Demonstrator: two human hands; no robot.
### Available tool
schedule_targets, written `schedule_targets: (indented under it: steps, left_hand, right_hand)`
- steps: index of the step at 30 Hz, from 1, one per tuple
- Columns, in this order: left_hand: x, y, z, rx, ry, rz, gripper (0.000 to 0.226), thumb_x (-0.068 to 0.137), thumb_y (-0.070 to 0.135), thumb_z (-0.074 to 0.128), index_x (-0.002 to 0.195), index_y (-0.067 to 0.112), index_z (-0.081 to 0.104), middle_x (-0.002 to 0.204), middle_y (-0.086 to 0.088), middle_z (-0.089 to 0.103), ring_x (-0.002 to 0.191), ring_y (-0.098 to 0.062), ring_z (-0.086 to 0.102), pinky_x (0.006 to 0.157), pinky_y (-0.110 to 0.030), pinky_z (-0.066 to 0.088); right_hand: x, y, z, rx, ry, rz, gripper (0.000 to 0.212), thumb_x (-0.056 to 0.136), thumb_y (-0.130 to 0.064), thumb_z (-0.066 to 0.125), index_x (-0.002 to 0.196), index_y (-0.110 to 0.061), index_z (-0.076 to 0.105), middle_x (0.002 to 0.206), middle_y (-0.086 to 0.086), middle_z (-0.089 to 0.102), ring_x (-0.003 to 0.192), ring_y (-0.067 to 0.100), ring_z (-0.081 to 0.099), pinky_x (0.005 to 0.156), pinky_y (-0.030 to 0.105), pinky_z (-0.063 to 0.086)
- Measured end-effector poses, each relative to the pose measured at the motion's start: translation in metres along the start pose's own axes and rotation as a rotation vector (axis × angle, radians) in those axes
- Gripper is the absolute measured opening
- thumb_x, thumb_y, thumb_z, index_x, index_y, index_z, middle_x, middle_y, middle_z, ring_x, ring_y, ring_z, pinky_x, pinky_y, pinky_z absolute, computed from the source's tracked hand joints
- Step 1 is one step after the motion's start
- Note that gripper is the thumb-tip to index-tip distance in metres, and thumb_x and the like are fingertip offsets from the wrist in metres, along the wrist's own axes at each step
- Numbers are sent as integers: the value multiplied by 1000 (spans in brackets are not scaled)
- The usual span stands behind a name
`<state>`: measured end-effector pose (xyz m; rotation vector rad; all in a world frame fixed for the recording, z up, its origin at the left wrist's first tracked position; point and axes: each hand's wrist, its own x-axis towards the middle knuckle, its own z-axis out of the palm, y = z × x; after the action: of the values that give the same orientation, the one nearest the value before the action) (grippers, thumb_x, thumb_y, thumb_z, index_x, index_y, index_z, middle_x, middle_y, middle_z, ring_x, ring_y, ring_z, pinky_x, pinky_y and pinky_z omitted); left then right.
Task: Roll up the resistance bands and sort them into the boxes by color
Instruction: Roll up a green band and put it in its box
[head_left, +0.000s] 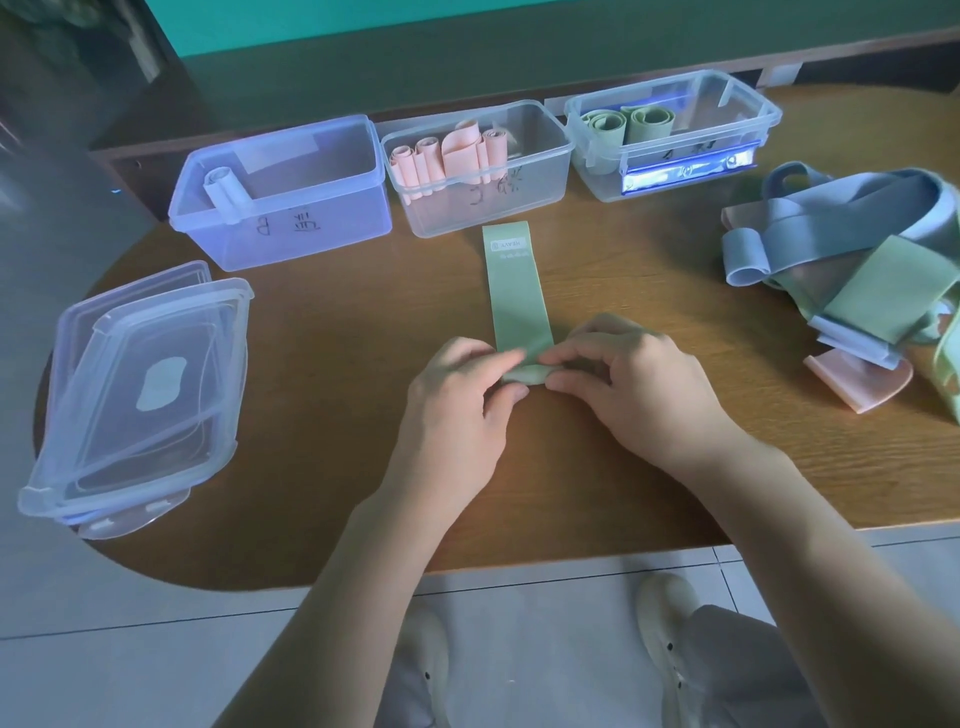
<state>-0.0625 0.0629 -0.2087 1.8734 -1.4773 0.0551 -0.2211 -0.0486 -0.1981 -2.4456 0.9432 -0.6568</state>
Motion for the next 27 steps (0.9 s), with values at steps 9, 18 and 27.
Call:
schedule_targets:
  steps: [9, 18, 27]
  left_hand:
    - [-1, 1, -2, -24, 7, -10, 12, 86, 16, 80, 96, 13, 75, 94, 3, 71, 82, -4, 55, 74, -12, 48]
    - [-33, 13, -15, -40, -1, 48, 11, 85, 11, 79, 95, 11, 74, 92, 2, 70, 79, -7, 57, 73, -26, 50]
    - [-42, 18, -17, -69, -2, 49, 7, 85, 10, 77, 91, 11, 79, 89, -1, 70, 77, -14, 63, 72, -23, 49]
  right_hand:
    - [-7, 0, 1, -17, 30, -29, 16, 91, -33, 73, 107, -32, 77, 107, -16, 66, 86, 9, 59, 61, 16, 35]
    - [-38, -9, -11, 7, -23, -28, 15, 91, -34, 72, 105, -35, 77, 106, -20, 65, 92, 10, 62, 70, 27, 41]
    - [-53, -12, -14, 31, -39, 18, 13, 93, -41, 68, 104, -41, 75, 105, -22, 63, 90, 6, 60, 74, 30, 46]
